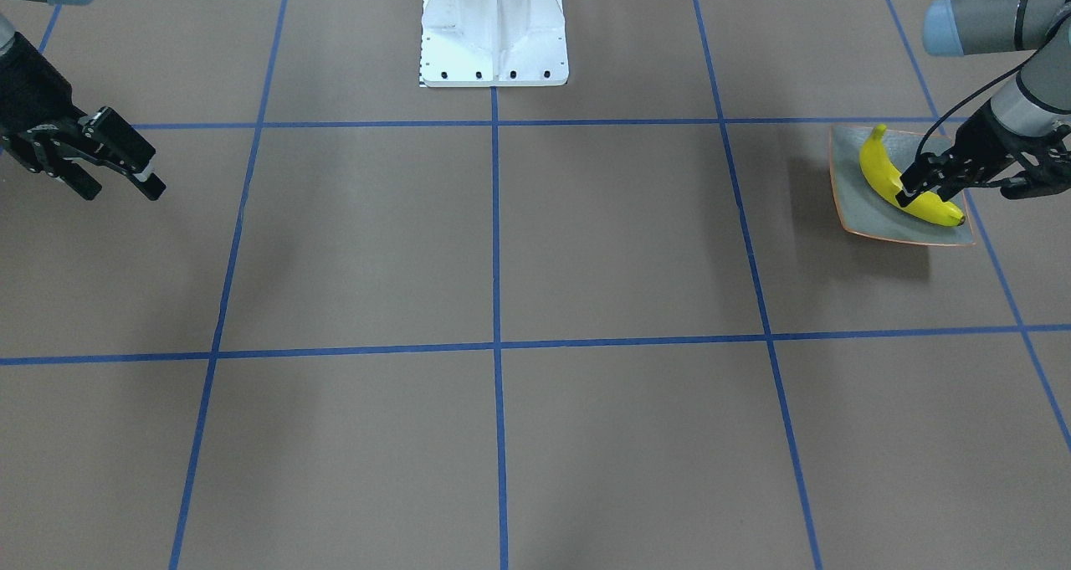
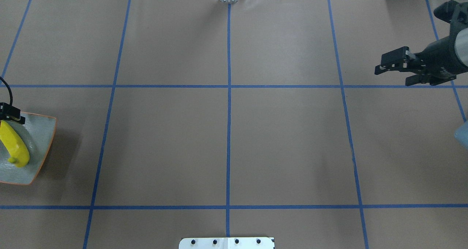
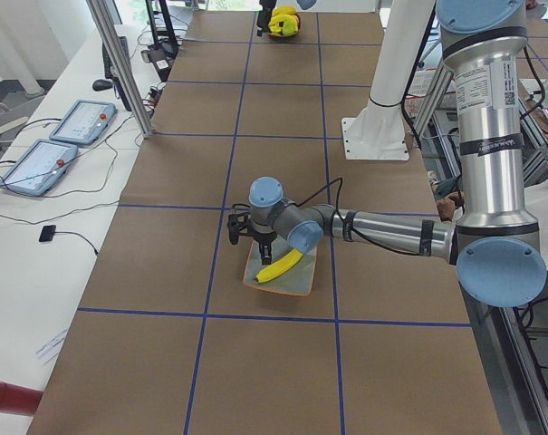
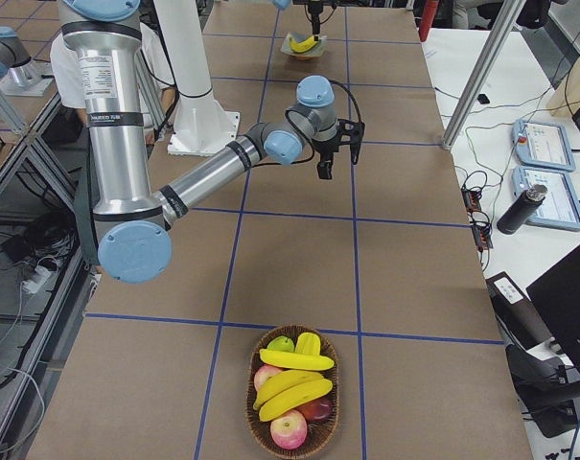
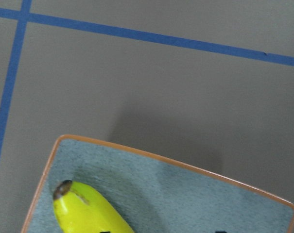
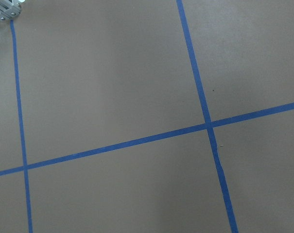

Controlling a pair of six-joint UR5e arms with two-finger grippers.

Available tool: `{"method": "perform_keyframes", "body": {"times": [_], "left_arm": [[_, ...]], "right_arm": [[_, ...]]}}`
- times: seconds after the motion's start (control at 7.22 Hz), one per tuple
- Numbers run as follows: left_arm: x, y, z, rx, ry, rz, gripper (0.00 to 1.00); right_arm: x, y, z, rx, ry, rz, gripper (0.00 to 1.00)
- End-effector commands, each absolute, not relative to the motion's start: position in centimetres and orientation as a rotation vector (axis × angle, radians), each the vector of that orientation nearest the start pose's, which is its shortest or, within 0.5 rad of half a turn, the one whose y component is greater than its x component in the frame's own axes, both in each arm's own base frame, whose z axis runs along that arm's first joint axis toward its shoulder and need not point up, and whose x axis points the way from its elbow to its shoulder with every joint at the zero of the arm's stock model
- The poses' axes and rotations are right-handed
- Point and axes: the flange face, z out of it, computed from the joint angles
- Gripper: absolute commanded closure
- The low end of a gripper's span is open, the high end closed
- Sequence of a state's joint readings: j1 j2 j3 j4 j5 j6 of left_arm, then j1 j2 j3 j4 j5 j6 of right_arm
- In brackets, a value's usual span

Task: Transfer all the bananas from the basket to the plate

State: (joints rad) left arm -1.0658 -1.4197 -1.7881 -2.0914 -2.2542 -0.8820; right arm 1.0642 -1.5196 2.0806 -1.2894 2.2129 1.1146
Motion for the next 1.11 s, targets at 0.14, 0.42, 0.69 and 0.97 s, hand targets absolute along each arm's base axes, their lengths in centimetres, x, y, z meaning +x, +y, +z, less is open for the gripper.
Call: {"method": "perform_keyframes", "body": {"times": [0.14,0.42,0.69,0.97], "left_arm": [[17.8,-45.7,49.6,-0.034,0.95,-0.18,0.2],[18.5,-46.8,47.0,-0.036,0.962,-0.201,0.18],[18.4,-46.6,45.6,-0.041,0.977,-0.234,0.17],[18.3,-46.4,44.9,-0.041,0.982,-0.241,0.17]], "right_arm": [[-9.5,-43.3,43.8,0.184,-0.892,0.138,0.0],[-4.5,-43.8,52.4,0.188,-0.789,0.055,0.0],[0.4,-41.9,59.3,0.155,-0.726,0.053,0.0],[3.4,-36.7,64.0,0.109,-0.673,0.061,0.01]]}}
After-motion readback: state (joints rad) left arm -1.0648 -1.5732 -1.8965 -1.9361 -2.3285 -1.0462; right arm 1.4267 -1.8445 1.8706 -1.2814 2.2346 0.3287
